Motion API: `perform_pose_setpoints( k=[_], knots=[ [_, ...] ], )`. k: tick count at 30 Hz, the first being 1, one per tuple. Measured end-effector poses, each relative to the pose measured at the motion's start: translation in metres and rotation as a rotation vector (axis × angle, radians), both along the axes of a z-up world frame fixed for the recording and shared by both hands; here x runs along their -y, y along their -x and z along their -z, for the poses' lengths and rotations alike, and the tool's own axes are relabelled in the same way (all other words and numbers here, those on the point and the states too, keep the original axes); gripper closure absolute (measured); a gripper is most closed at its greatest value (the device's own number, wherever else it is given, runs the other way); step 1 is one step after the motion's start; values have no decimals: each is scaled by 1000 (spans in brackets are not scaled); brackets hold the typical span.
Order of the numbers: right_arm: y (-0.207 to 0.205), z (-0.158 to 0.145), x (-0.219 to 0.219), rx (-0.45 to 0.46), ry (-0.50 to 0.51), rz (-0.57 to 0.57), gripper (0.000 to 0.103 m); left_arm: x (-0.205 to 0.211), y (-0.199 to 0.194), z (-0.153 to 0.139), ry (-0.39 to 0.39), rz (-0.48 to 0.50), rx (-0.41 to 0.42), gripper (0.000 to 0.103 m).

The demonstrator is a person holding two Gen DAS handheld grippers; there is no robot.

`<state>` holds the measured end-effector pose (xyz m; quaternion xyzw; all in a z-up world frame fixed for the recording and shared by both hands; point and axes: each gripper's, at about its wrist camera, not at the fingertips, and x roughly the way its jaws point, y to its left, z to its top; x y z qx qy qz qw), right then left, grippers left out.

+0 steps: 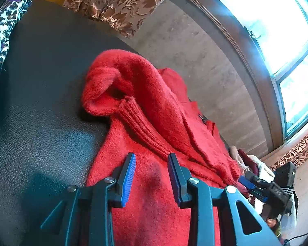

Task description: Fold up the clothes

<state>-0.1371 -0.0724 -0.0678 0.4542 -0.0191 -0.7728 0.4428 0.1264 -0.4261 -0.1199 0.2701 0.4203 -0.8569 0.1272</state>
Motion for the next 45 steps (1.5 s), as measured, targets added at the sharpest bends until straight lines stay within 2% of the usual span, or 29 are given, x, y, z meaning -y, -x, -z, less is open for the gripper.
perform_pose_setpoints(
  k=[3,6,7,8,9,11,14,19,23,24,27,28,31,35,37,40,42,45],
  knots=[
    [-5,10,23,-53,-58,-3,37,-5,3,1,2,-2,-3,71],
    [-11,13,38,-132,-85,-1,38,-10,2,3,-2,-3,-10,71],
    [-13,13,43,-160,-107,-4,42,-10,2,4,-4,-4,-12,71],
    [-17,14,47,-189,-147,-6,72,-9,3,4,-5,-5,-13,71],
    [-19,13,51,-199,-175,-24,92,-11,4,4,-6,-5,-14,71],
    [-24,9,59,-234,-233,-59,92,-15,8,2,-6,5,-22,71],
    [-36,-26,66,-334,-259,-113,92,-19,16,-5,-3,29,-37,70],
    [-33,-118,53,-333,-65,-118,92,-27,29,-17,2,68,-63,69],
    [-17,-158,36,-296,18,-87,92,-31,41,-23,11,95,-64,69],
    [-13,-160,32,-289,23,-72,92,-30,47,-23,11,100,-54,69],
    [13,-149,1,-213,31,30,92,-28,53,-23,-5,106,-48,69],
    [21,-141,-11,-184,29,68,92,-26,42,-22,-10,105,-51,69],
    [50,-89,-43,-53,-6,167,91,-21,39,-17,-44,96,-50,69],
    [68,-20,-56,60,-93,223,91,-14,38,-14,-115,71,-96,69],
    [73,12,-63,121,-100,248,90,-14,44,-13,-151,52,-117,64],
    [73,28,-69,144,-75,256,88,-7,53,-10,-167,6,-87,63],
    [73,25,-72,142,-59,258,88,-4,55,-13,-156,-22,-83,64],
    [75,13,-77,133,-15,248,88,-3,58,-22,-118,-65,-83,98]
  ],
)
